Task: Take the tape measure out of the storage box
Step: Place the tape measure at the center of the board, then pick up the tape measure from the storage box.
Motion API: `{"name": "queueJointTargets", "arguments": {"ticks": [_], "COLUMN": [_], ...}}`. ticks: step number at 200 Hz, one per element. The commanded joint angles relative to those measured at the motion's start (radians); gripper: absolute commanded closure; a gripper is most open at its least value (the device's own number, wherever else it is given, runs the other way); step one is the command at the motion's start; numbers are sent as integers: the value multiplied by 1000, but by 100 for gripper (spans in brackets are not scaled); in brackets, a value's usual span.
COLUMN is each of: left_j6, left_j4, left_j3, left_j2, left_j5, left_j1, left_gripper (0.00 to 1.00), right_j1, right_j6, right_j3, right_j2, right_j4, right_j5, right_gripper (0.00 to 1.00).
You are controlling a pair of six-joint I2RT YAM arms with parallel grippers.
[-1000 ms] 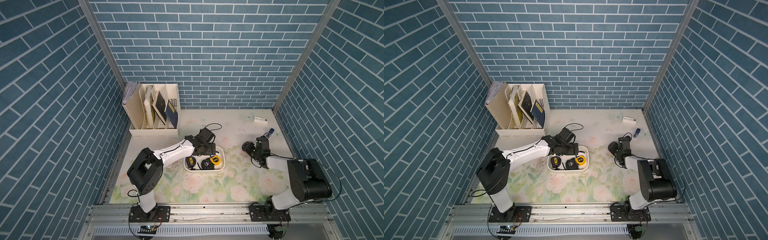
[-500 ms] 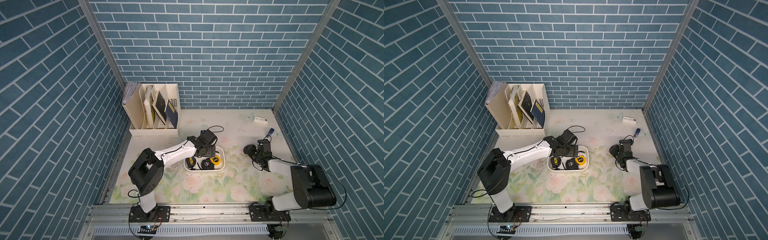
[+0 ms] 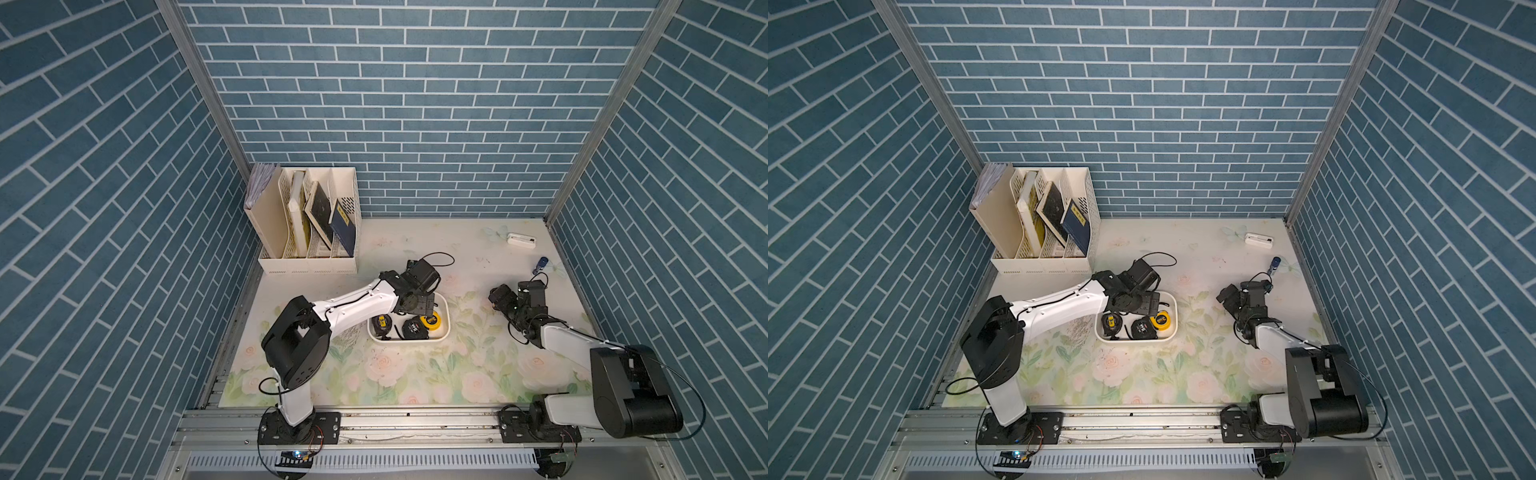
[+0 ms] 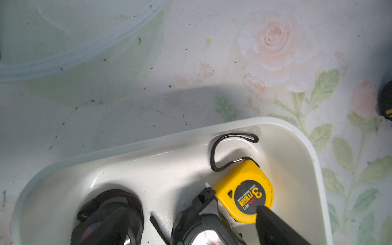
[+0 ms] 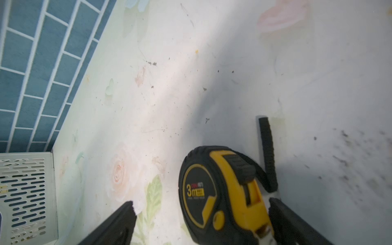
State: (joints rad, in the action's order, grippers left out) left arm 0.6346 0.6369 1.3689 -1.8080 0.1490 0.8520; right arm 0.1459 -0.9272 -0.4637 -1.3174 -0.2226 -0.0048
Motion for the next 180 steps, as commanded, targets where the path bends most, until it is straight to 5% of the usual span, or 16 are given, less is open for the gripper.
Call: {"name": "queueJointTargets", "arguments": {"ticks": [1,66,180], "left_j6": [-32,-30,-132], "left_j4": [75,82,189], "left_j3": [14,-6,39], "left_j2": [-14,-39,-91], "left_j5": [29,-9,-88], "left_j1": [16,60,70], "left_gripper": [1,0,1], "right_j1": [8,47,48], "right_j6": [25,105,140], "right_j3": [5,-23,-24], "right_j2": [91,300,266], "right_j4": [76,222,180], "right_j5": [80,239,217], "right_gripper": [0,0,0]}}
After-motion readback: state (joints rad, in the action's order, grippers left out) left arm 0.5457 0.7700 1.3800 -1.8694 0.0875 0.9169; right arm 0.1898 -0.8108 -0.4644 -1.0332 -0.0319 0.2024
